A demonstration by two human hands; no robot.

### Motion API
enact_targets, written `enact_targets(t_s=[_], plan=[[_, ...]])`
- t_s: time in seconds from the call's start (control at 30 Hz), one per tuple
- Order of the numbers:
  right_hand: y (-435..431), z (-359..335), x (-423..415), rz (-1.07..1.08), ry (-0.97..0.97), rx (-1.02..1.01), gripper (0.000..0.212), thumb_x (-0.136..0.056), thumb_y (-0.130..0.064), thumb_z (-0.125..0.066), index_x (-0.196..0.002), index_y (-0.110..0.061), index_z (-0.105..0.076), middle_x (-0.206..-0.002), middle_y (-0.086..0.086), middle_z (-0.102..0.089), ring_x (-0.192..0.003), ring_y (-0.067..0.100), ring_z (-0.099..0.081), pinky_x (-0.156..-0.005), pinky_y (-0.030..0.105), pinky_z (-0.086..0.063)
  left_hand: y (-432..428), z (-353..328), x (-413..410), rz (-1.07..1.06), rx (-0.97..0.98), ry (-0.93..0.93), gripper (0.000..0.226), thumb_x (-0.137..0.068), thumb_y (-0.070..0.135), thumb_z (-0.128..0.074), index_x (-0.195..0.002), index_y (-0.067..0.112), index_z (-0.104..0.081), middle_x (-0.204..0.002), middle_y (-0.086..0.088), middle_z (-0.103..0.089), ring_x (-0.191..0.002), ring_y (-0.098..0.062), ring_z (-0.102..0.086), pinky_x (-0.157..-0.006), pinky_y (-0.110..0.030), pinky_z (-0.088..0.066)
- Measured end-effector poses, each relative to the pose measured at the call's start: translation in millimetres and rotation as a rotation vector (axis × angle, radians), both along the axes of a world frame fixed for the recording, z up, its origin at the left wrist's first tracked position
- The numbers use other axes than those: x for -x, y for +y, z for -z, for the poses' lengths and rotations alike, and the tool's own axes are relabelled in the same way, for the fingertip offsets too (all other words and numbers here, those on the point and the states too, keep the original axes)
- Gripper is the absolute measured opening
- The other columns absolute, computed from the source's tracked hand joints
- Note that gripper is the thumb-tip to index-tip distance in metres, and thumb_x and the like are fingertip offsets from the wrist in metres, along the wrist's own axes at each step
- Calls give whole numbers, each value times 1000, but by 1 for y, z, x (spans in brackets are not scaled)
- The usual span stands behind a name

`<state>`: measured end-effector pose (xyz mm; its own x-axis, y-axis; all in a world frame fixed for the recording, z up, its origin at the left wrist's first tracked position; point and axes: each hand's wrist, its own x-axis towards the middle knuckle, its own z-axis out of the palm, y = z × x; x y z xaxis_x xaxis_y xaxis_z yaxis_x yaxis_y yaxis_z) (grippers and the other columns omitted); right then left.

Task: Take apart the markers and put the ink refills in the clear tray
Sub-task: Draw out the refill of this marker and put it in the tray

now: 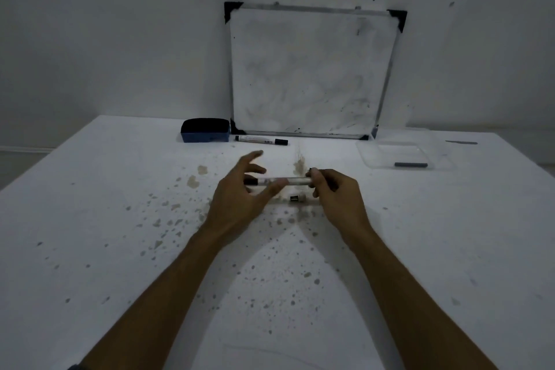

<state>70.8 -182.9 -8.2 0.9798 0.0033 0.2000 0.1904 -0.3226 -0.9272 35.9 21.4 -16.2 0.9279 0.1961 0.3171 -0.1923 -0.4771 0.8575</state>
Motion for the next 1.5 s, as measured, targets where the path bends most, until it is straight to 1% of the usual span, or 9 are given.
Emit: enact_targets(t_s=[0.1, 0.17, 0.33, 0.53, 0.63, 1.0, 1.13, 1.3, 1.5], plan=[[-5, -3, -4, 77, 159, -241, 31, -102, -37, -60, -105, -12, -78, -75, 1, -70, -67, 12, -60, -61, 24, -47, 1, -11, 1, 69, 525, 199, 104, -61, 72, -85, -149, 30, -48, -117, 5, -77, -102, -14, -77, -83, -31, -61], [-3, -4, -2, 55, 195, -286, 31, -100, -38, -63, -103, -12, -79, -73, 0, -71, -66, 11, -60, -60, 23, -49, -9, -12, 1, 161, 665, 219, 88, -66, 63, -87, -142, 27, -59, -104, 3, -82, -96, -16, -79, -82, -29, -63], [11, -8, 7, -68, 263, -418, 30, -102, -37, -60, -96, -15, -79, -77, 12, -75, -71, 18, -68, -72, 32, -59, -47, -10, 0, 170, 751, 123, 32, -89, 37, -75, -112, 15, -78, -83, -1, -78, -82, -19, -78, -74, -26, -63], [12, -14, 2, -35, 642, -1002, 59, -107, -50, -40, -102, -2, -74, -84, 14, -79, -74, 25, -73, -66, 34, -61, -52, -13, -3, 64, 642, -66, 21, -99, 34, -67, -107, 18, -76, -78, 2, -77, -74, -14, -75, -68, -28, -63], [14, -11, 5, -66, 600, -932, 57, -109, -41, -38, -93, -1, -75, -88, 18, -77, -75, 27, -71, -68, 33, -59, -64, -1, 1, 118, 376, 60, 26, -100, 40, -65, -102, 17, -76, -77, 1, -79, -66, -14, -75, -57, -32, -61], [10, -4, -4, -114, 562, -759, 53, -102, -40, -54, -65, -14, -81, -69, 10, -71, -49, 18, -60, -46, 28, -49, -60, 2, 2, 84, 348, -10, 22, -98, 44, -68, -98, 25, -77, -71, 4, -78, -59, -10, -73, -51, -19, -56], [1, -6, -6, -205, 512, -483, 38, -93, -46, -64, -75, -16, -80, -69, 4, -68, -47, 11, -54, -41, 23, -39, -50, -3, 2, -20, 493, -20, 30, -97, 47, -68, -91, 19, -75, -65, -6, -73, -48, -13, -64, -41, -23, -50], [-9, 0, -7, -391, 529, -353, 31, -97, -37, -67, -91, -8, -78, -76, 5, -62, -56, 10, -48, -49, 22, -37, -37, -3, 0, -42, 604, 20, 33, -99, 46, -65, -91, 16, -76, -65, 3, -70, -57, -13, -68, -52, -30, -59], [-20, 6, -12, -470, 404, -333, 28, -105, -31, -56, -118, -17, -77, -85, 0, -56, -63, 7, -43, -57, 24, -32, -11, -9, -8, -206, 373, 195, 53, -107, 57, -39, -78, 17, -58, -68, -1, -64, -52, -8, -54, -44, -20, -43]])
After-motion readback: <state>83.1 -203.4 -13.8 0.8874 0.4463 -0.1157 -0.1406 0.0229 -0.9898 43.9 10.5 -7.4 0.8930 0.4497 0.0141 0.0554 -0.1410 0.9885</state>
